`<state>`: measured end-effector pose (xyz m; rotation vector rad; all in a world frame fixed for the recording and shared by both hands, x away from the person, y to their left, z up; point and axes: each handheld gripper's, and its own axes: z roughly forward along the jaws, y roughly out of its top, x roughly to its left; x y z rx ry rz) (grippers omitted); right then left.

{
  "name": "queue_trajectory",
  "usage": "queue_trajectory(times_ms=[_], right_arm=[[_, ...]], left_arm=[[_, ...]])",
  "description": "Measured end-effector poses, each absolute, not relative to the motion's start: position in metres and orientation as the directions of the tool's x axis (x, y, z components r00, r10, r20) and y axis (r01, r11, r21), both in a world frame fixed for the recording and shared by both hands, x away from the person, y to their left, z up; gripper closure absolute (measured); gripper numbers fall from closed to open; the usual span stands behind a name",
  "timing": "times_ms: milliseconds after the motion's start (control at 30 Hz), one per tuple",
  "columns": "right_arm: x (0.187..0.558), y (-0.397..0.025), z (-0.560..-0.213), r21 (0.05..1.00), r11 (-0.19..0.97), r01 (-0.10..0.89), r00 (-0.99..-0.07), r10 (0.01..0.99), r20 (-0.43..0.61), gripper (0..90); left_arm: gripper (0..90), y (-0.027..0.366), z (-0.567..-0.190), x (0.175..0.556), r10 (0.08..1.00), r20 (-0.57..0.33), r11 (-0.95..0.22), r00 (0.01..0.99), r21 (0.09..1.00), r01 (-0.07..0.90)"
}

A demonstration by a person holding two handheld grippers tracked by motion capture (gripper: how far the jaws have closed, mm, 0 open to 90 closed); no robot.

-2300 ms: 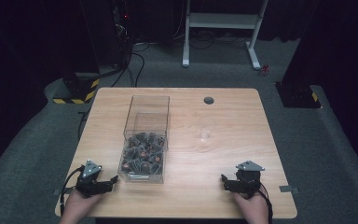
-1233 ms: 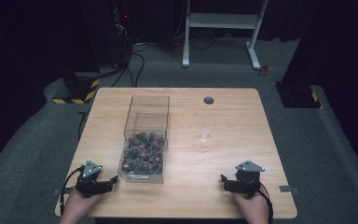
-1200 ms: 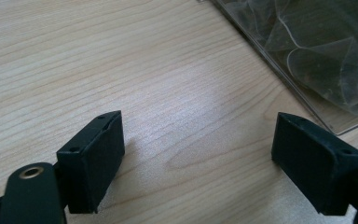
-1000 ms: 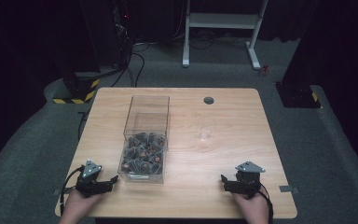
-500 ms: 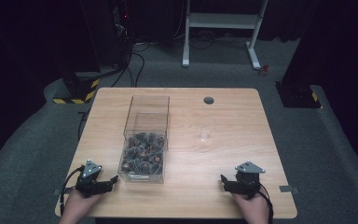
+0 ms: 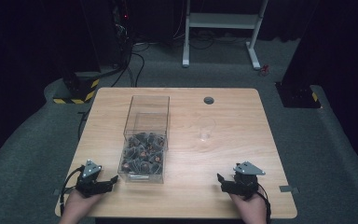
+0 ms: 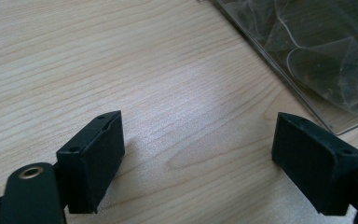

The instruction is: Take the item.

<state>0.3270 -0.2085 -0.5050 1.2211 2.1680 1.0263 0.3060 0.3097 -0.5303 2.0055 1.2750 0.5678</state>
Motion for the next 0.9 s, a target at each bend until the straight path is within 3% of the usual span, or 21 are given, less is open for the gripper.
queue_trajectory(times_ms=[900], right_arm=[[0.32, -0.189, -0.5, 0.815, 0.35, 0.462, -0.581, 0.813, -0.019, 13.2]], left_arm=[[17.3, 0.31, -0.53, 0.306, 0.906, 0.001, -0.285, 0.424, 0.742, 0.607]])
